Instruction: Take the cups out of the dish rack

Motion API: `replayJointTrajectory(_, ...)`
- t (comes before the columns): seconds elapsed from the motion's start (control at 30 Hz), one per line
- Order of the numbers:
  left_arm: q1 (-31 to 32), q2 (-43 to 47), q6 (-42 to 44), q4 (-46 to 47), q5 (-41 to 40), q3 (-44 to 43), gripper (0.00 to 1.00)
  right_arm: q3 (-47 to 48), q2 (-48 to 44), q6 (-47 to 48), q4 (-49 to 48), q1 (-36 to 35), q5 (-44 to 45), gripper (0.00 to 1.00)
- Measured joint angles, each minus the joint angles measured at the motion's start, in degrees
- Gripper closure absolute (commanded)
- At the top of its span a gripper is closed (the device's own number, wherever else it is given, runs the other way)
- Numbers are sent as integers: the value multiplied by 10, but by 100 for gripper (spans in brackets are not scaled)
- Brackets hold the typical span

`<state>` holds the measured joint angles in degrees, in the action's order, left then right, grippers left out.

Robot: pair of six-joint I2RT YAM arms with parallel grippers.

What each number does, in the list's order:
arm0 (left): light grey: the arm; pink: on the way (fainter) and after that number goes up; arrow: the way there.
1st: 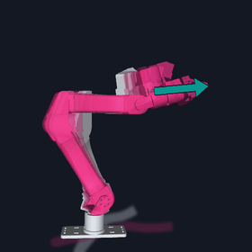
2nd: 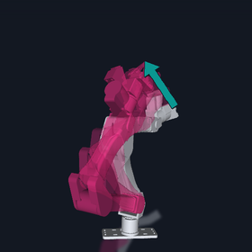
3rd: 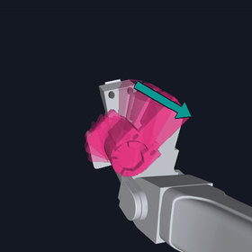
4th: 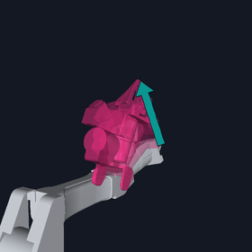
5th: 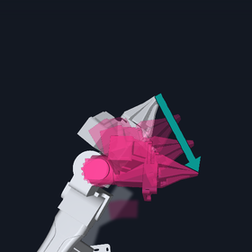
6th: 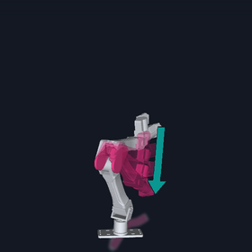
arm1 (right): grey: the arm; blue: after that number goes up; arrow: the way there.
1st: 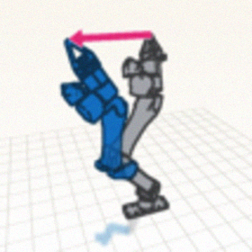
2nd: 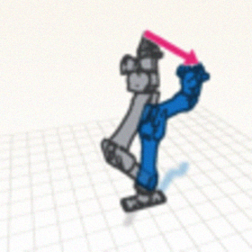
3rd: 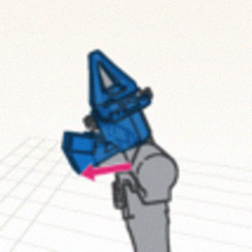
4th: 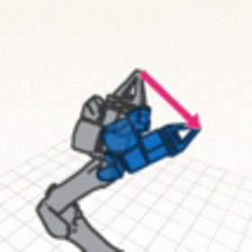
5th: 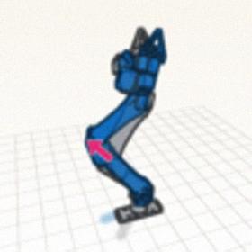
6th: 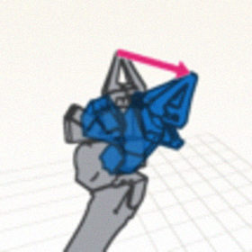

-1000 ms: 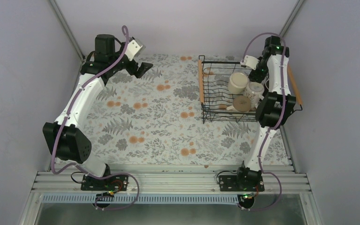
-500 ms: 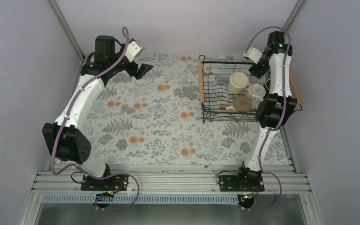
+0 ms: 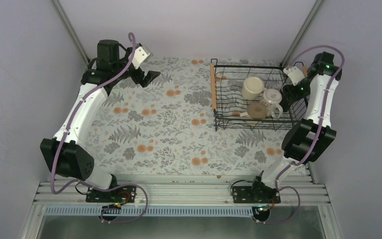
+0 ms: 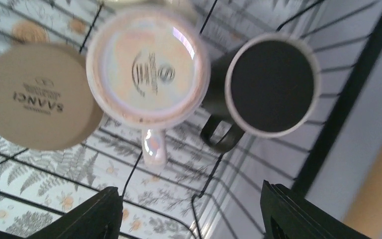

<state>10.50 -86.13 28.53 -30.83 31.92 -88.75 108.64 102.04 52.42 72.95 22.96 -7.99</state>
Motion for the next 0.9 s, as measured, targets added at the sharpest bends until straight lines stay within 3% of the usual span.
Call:
replayJointTrajectory(0.23,0,0,10,-2,11,34,0,-83,5,-14,5,18,-6,33)
replayJointTrajectory(0.7,0,19,26,4,27,92,0,-90,103,-37,4,17,-53,47)
replayJointTrajectory(0.9,0,30,26,8,27,102,0,-89,117,-42,0,17,-61,68)
